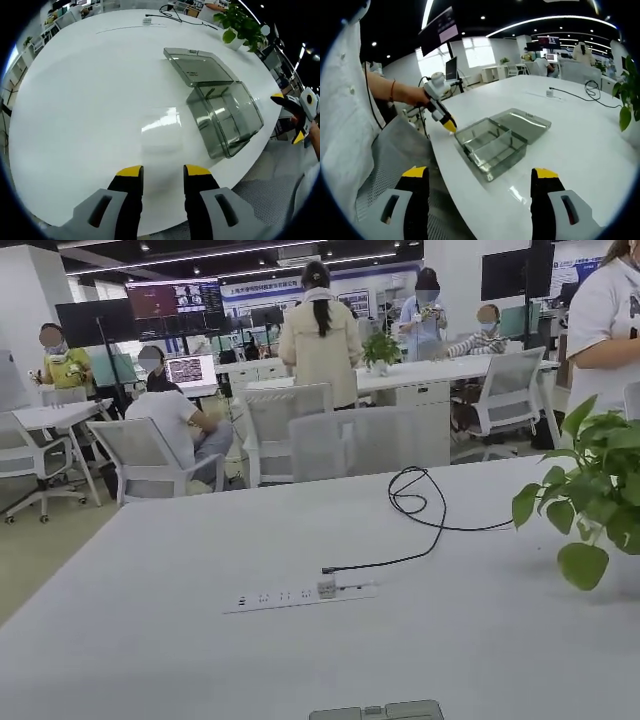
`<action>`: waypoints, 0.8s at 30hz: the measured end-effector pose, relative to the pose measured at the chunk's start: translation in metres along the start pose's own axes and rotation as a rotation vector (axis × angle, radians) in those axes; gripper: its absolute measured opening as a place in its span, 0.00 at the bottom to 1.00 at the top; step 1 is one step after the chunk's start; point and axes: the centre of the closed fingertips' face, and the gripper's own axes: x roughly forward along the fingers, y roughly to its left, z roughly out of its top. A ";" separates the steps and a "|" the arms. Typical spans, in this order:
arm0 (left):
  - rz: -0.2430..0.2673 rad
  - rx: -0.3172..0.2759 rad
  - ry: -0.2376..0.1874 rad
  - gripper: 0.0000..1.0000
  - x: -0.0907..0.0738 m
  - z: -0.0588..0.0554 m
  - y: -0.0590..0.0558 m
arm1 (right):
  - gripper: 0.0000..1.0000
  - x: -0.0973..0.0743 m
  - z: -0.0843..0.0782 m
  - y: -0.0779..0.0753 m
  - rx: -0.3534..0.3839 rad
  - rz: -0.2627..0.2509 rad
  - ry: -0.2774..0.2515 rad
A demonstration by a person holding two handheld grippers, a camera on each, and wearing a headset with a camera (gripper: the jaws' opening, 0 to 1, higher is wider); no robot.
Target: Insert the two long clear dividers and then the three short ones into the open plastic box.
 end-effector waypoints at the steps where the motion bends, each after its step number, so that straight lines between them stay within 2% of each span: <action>1: -0.009 -0.015 -0.015 0.30 -0.002 0.002 -0.001 | 0.85 0.000 0.001 0.000 -0.004 0.000 0.001; 4: -0.039 -0.051 -0.067 0.30 -0.010 0.007 -0.006 | 0.85 0.000 0.006 0.001 -0.003 -0.001 0.008; 10: -0.095 -0.102 -0.167 0.30 -0.028 0.021 -0.020 | 0.83 0.002 0.027 0.004 0.012 0.002 -0.022; 13: -0.143 -0.133 -0.224 0.30 -0.037 0.030 -0.033 | 0.81 0.007 0.041 0.007 0.028 0.006 -0.032; 16: -0.187 -0.127 -0.272 0.30 -0.046 0.038 -0.046 | 0.75 0.013 0.052 0.011 0.078 0.011 -0.030; 18: -0.206 -0.119 -0.290 0.30 -0.051 0.042 -0.057 | 0.72 0.018 0.067 0.014 0.102 0.012 -0.064; 19: -0.229 -0.116 -0.311 0.30 -0.054 0.047 -0.065 | 0.70 0.021 0.073 0.016 0.155 0.015 -0.062; 24: -0.297 -0.118 -0.370 0.30 -0.066 0.062 -0.089 | 0.57 0.036 0.103 0.022 0.204 0.023 -0.109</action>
